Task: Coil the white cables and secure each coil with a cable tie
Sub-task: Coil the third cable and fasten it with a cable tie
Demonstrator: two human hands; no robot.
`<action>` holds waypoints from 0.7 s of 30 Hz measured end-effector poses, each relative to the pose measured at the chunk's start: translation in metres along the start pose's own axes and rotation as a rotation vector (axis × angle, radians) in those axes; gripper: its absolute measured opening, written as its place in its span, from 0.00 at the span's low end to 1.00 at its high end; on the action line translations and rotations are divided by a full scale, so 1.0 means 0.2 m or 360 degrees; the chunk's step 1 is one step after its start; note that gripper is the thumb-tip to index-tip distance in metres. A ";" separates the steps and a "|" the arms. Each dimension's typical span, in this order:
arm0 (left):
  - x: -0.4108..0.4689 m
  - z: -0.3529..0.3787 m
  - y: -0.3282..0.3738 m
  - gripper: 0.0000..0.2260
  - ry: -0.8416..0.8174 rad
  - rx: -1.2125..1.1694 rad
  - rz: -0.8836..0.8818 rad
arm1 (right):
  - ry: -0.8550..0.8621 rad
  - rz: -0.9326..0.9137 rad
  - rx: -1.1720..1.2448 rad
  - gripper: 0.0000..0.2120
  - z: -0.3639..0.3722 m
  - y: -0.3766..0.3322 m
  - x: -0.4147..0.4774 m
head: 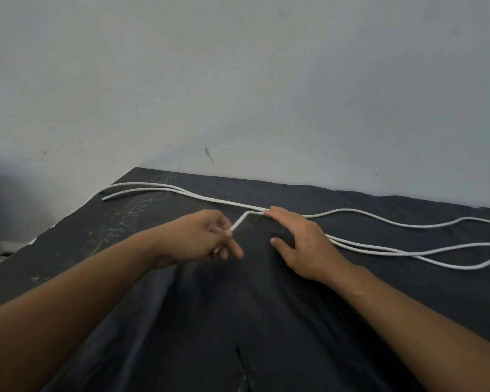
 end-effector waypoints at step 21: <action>-0.27 -0.10 0.15 0.09 0.0300 -0.1926 0.0503 | 0.0298 0.0085 0.0246 0.03 -0.25 0.05 -0.43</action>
Point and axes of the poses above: each hand's wrist, its own x-axis towards the middle knuckle, its own z-axis out of the palm, y = z × x, the point moved 8 cm from there along x, towards the middle knuckle, and after that the axes turned 5 degrees about -z, right-handed, at the moved point
